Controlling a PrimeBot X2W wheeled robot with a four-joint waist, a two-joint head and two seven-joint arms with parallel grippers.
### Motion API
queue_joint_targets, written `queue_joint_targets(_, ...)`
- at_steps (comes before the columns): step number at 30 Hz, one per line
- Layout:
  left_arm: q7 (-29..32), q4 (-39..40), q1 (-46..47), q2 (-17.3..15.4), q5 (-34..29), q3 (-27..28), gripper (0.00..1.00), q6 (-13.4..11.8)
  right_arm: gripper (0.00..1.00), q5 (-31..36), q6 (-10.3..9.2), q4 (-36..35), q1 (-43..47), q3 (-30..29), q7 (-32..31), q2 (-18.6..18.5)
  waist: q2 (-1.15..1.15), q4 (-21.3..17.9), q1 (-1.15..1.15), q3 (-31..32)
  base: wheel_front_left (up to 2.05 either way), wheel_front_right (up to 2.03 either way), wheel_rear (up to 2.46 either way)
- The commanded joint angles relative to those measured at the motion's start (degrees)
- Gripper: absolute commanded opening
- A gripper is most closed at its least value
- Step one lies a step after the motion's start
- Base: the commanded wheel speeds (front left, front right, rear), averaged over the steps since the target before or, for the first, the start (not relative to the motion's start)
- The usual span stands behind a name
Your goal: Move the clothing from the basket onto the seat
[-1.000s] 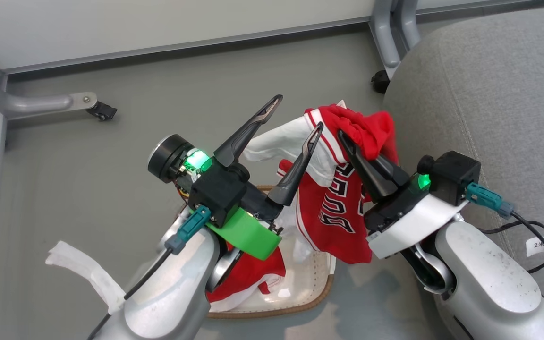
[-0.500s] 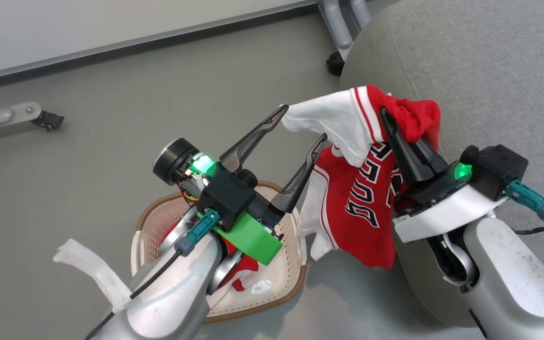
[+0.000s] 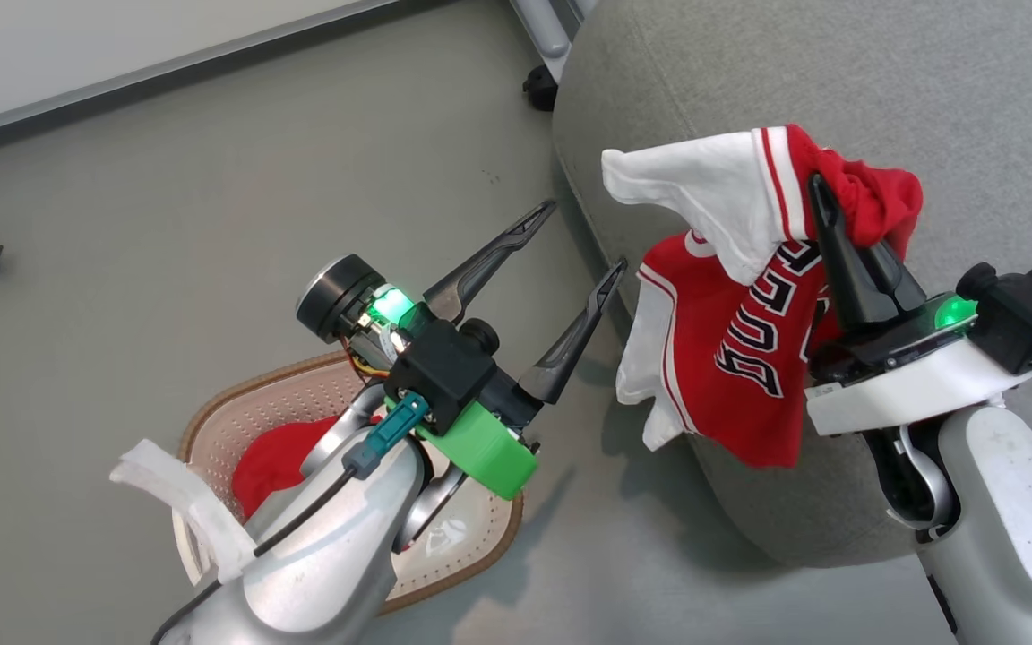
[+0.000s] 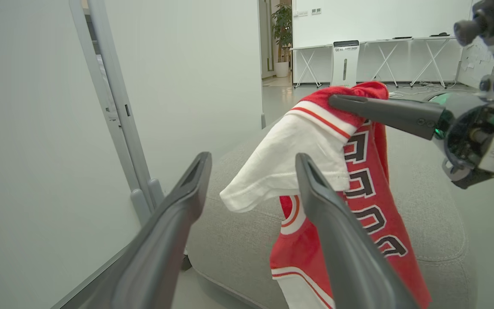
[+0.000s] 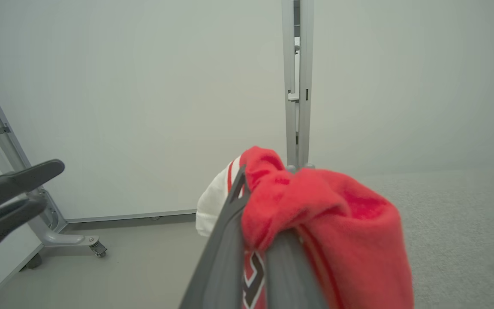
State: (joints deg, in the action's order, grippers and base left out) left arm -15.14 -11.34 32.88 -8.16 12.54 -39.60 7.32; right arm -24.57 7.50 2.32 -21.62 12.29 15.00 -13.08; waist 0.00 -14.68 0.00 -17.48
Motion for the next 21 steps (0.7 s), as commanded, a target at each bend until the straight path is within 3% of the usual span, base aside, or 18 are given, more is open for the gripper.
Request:
queue_joint_targets(1,0.0,-0.2,0.9,-0.4,-0.6,0.0,1.00,0.2,0.00,0.4,-0.02,-0.3,0.9,-0.7,0.3,0.2,0.00,-1.6,0.00,-0.9,0.00,0.00,0.00)
queue_joint_targets(13,0.0,-1.1,0.8,-0.9,-0.8,-0.5,1.00,0.2,0.00,1.8,-0.02,0.0,2.2,-3.7,0.3,1.4,0.00,-4.2,0.00,-1.2,0.00,0.00,0.00)
queue_joint_targets(21,0.0,-0.9,0.4,-1.0,-1.0,-0.4,1.00,0.2,0.00,3.1,-0.02,0.5,-2.5,-6.8,0.3,1.0,0.00,-4.1,0.00,-2.0,0.00,0.00,0.00)
